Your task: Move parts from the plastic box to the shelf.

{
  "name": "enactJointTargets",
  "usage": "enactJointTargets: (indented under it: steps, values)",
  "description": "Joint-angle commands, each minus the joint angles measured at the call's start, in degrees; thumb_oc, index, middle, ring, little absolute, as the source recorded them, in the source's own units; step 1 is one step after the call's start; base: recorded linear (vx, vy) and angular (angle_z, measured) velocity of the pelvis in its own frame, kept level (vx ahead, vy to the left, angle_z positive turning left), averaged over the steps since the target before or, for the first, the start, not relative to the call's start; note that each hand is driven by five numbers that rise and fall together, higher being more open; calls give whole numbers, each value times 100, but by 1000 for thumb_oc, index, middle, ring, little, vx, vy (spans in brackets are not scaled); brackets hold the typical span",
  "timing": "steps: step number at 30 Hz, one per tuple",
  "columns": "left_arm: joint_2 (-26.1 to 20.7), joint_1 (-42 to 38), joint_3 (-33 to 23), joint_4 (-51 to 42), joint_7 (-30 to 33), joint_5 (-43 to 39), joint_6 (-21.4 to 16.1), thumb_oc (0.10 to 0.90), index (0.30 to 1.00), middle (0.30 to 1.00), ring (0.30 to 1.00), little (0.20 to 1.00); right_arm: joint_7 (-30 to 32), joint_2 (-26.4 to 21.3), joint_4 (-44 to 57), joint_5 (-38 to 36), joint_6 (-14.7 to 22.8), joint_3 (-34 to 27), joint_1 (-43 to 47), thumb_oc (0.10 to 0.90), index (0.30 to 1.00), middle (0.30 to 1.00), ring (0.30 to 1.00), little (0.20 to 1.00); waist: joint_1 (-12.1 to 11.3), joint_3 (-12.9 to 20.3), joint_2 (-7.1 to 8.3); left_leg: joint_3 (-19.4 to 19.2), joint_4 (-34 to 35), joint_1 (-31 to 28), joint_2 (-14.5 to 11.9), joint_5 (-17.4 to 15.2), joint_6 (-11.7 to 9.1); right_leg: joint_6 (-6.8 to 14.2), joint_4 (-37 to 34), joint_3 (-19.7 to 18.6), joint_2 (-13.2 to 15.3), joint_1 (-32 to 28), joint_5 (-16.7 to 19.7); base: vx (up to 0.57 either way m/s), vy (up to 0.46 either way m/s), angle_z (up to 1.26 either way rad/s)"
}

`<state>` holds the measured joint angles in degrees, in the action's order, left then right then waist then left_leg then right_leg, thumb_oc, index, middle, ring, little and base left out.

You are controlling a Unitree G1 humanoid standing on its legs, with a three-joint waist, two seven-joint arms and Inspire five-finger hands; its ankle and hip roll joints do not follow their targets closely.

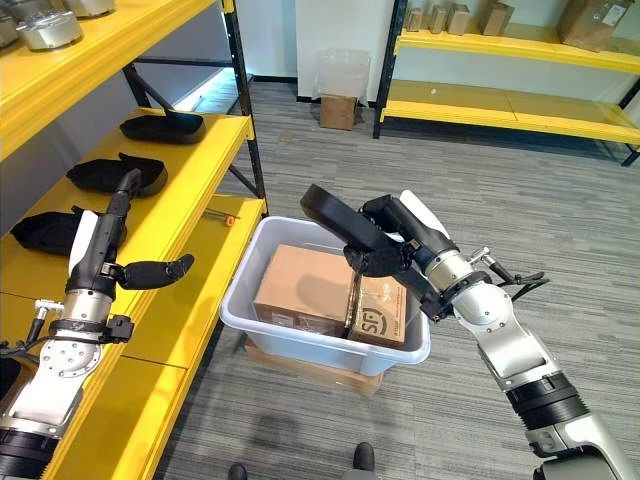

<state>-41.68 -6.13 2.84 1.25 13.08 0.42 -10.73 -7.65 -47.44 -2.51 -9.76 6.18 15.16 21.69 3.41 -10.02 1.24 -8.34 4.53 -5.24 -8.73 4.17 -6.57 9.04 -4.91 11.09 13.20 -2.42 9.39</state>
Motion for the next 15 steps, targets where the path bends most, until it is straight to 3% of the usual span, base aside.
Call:
enactJointTargets:
  steps: [1, 15]
  values:
    - [-130, -794, 175, 225, 248, 99, -609, 900, 1000, 1000, 1000, 1000, 235, -99, 504, -397, 788, 0, 586, 400, 300, 300, 300, 300, 39, 902, 37, 18, 47, -368, -322, -403, -194, 409, 500, -249, 379, 94, -456, 0, 0, 0]
    - [-775, -1383, 1022, 446, 264, 1678, -699, 900, 1000, 1000, 1000, 1000, 74, -80, 592, -528, 957, 325, 686, 400, 300, 300, 300, 300, 185, 990, -13, -34, 47, -392, -339, -409, -215, 425, 473, -318, 348, 113, -439, -1, 1, -1]
